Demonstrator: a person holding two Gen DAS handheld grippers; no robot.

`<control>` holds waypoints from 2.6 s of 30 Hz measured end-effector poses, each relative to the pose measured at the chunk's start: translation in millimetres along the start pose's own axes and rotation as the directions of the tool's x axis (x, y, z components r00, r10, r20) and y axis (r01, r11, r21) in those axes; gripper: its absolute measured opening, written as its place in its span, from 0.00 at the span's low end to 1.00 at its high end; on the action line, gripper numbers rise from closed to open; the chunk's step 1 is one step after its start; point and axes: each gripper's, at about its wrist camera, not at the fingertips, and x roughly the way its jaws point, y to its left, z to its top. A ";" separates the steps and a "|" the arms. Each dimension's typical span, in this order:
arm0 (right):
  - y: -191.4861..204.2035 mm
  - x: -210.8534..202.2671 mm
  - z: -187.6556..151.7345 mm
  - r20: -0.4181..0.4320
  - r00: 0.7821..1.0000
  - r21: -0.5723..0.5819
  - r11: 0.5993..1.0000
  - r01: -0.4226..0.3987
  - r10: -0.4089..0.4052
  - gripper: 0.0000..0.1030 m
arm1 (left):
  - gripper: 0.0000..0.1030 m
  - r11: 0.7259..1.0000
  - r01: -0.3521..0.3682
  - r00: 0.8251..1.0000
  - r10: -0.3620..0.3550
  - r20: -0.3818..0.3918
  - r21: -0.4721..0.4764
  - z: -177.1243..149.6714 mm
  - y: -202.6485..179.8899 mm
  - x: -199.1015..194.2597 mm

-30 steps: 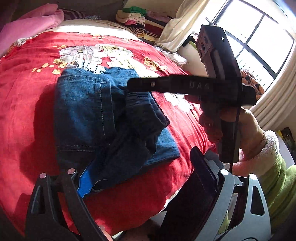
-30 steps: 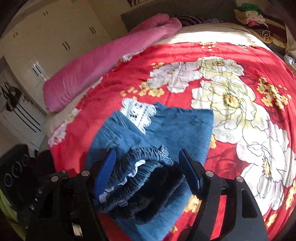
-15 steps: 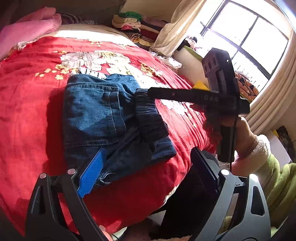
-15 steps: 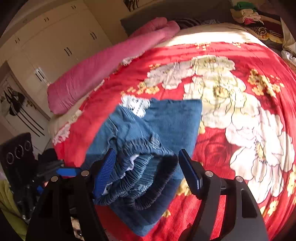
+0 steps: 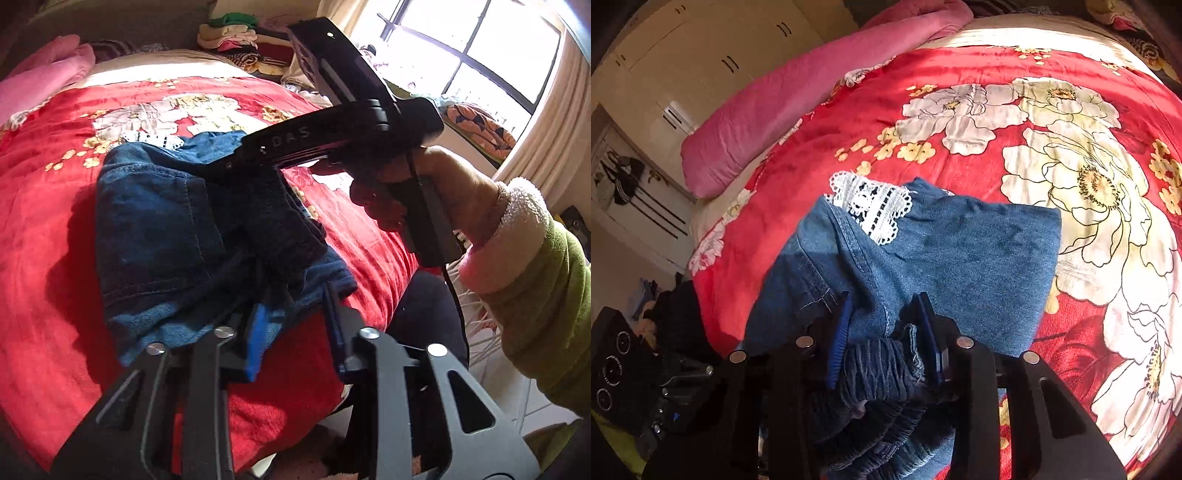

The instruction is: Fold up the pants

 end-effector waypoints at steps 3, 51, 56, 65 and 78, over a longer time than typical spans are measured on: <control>6.2 -8.5 5.2 0.059 0.995 -0.032 0.996 0.078 -0.076 0.24 | 0.14 1.000 0.011 1.000 -0.010 -0.022 0.018 -3.3 -3.7 7.8; -19.4 -42.0 -9.5 0.249 0.967 0.095 0.995 0.030 -0.053 0.52 | 0.39 0.993 -0.115 0.993 0.116 -0.018 0.019 -5.7 -1.3 -0.5; -15.9 -75.8 -30.8 0.315 0.945 0.102 0.993 0.059 -0.088 0.64 | 0.47 0.993 -0.113 0.994 0.113 0.000 0.013 -0.4 -5.8 -8.0; -3.2 -109.4 -63.6 0.373 0.921 0.159 0.985 0.061 -0.117 0.74 | 0.59 0.991 -0.136 0.989 0.136 0.058 -0.008 6.9 -10.3 -28.2; 42.1 -143.7 -75.2 0.438 0.883 0.121 0.984 0.129 -0.170 0.90 | 0.86 0.978 -0.200 0.972 0.206 0.110 -0.066 9.8 -8.3 -56.2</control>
